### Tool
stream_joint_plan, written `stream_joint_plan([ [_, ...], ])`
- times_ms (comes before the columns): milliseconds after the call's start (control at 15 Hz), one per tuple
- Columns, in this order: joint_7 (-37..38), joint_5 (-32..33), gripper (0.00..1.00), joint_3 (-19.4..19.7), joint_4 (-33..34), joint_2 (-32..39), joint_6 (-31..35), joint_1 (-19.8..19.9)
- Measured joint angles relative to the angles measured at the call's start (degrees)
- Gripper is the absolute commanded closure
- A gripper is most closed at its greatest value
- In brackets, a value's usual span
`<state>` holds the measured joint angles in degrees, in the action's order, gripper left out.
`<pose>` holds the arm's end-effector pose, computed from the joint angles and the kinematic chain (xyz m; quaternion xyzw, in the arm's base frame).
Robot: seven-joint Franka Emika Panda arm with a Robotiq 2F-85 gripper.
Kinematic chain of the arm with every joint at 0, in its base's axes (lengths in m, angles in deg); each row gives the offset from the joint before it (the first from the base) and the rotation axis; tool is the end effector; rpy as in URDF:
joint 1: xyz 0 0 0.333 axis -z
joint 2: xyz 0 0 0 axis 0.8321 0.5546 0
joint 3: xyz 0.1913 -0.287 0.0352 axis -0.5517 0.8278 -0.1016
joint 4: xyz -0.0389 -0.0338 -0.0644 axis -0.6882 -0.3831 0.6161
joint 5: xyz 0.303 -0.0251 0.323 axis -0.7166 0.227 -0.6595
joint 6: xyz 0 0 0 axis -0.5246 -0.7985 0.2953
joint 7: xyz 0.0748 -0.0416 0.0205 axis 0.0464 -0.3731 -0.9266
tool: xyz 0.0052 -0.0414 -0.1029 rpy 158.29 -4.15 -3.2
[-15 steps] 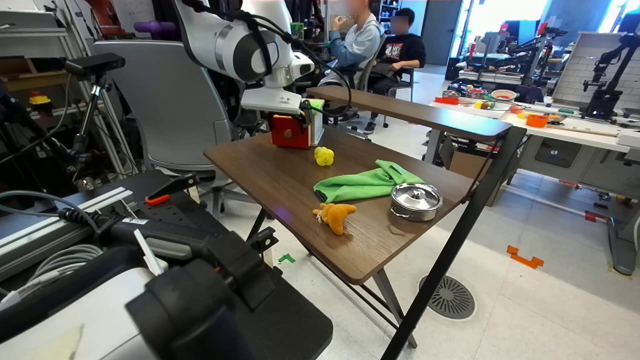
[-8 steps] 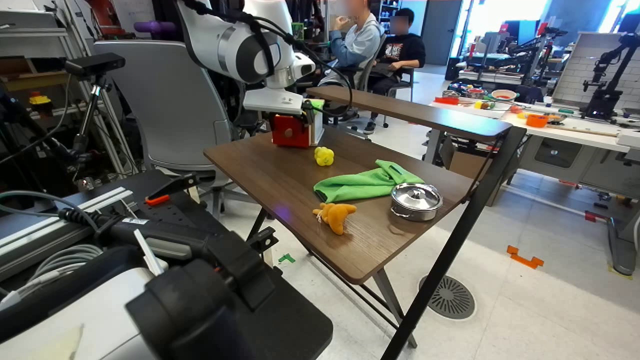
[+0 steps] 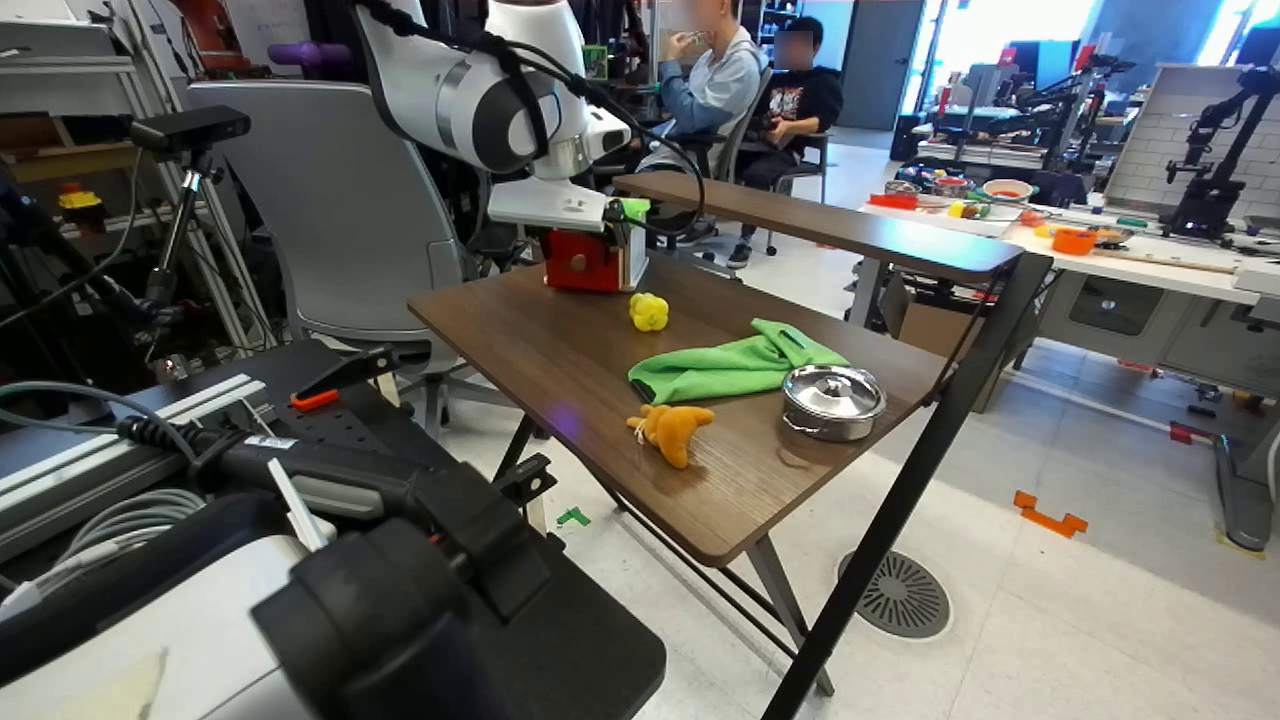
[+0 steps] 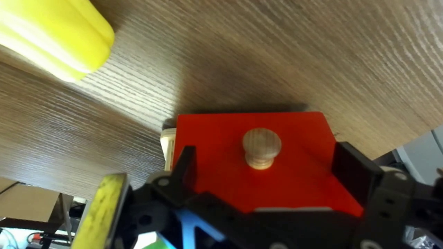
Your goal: Close the drawer
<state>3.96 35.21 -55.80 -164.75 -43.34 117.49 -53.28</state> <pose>0.6494 0.1664 0.1264 -0.9311 -0.2896 -0.2111 0.0671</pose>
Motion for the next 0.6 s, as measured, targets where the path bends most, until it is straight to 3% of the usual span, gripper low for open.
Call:
stream_joint_plan([
  [600, 0.0, 0.6, 0.0, -1.7, -0.1, 0.5, 0.2, 1.8],
])
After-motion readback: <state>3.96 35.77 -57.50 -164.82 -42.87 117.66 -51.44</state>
